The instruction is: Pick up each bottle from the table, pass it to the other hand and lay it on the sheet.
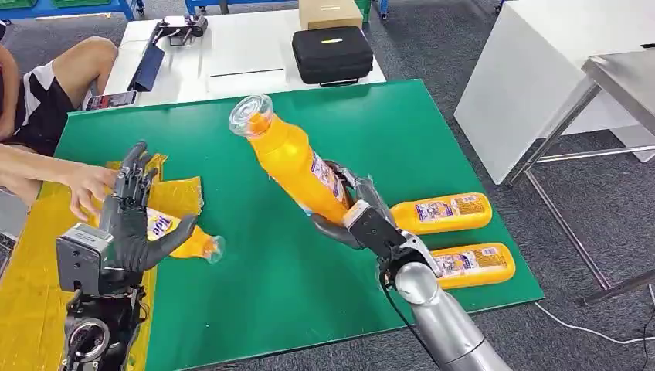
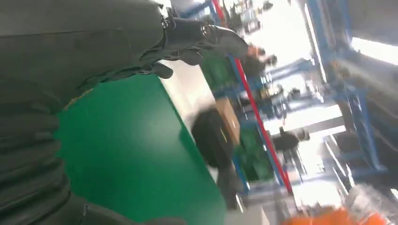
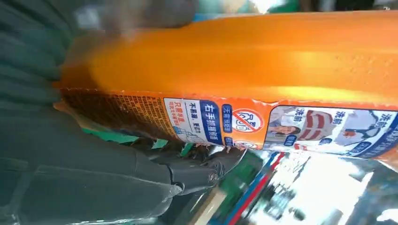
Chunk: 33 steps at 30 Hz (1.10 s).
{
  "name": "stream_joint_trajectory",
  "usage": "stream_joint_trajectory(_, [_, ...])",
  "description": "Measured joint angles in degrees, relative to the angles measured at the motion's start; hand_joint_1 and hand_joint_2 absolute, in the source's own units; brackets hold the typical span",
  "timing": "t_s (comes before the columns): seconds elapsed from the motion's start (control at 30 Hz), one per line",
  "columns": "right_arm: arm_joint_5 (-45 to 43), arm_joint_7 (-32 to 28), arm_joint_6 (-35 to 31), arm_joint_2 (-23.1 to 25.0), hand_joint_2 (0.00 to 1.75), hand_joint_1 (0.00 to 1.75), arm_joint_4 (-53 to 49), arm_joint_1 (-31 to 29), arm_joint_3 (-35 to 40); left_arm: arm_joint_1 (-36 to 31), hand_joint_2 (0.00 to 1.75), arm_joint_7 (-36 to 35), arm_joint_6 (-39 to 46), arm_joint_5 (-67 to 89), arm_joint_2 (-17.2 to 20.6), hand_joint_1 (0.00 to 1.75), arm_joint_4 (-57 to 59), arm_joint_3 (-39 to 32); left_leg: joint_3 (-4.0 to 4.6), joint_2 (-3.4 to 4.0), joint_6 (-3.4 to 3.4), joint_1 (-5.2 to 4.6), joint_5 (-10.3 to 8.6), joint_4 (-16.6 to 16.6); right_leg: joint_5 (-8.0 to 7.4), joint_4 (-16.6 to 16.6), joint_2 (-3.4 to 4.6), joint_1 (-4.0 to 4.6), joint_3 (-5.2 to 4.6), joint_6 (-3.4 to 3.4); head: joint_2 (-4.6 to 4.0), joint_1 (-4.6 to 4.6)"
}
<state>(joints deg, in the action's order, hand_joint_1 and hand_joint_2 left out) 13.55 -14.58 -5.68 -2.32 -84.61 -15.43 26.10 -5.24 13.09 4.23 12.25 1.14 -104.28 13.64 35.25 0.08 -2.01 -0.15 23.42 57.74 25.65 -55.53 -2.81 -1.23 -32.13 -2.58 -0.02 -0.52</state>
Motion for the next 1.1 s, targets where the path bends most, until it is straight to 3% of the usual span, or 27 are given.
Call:
stream_joint_trajectory(0.2, [-1.4, -2.8, 3.7, -0.2, 1.75, 1.75, 0.5, -0.4, 1.1, -0.7, 1.75, -1.4, -6.2, -7.5, 0.2, 0.00, 0.1, 1.4, 0.01, -0.01, 0.00, 0.00, 0.00, 0.0, 0.00, 0.0, 0.00, 0.00, 0.00, 0.00, 0.00, -0.02])
stream_joint_trajectory(0.5, [3.0, -4.1, 3.7, 0.3, 1.75, 1.75, 2.7, -2.4, 4.8, -2.1, 1.75, -3.0, -11.0, -12.4, 0.5, 0.00, 0.5, 3.7, 0.01, -0.01, 0.00, 0.00, 0.00, 0.0, 0.00, 0.0, 0.00, 0.00, 0.00, 0.00, 0.00, -0.02])
stream_joint_trajectory(1.1, [7.9, -3.1, 2.7, 2.6, 1.75, 1.75, 7.0, -4.8, 9.4, -3.8, 1.75, -3.4, -12.1, -13.5, 0.9, 0.00, 0.9, 6.8, 0.02, -0.01, 0.00, 0.00, 0.00, 0.0, 0.00, 0.0, -0.01, 0.00, 0.00, 0.00, 0.00, -0.04])
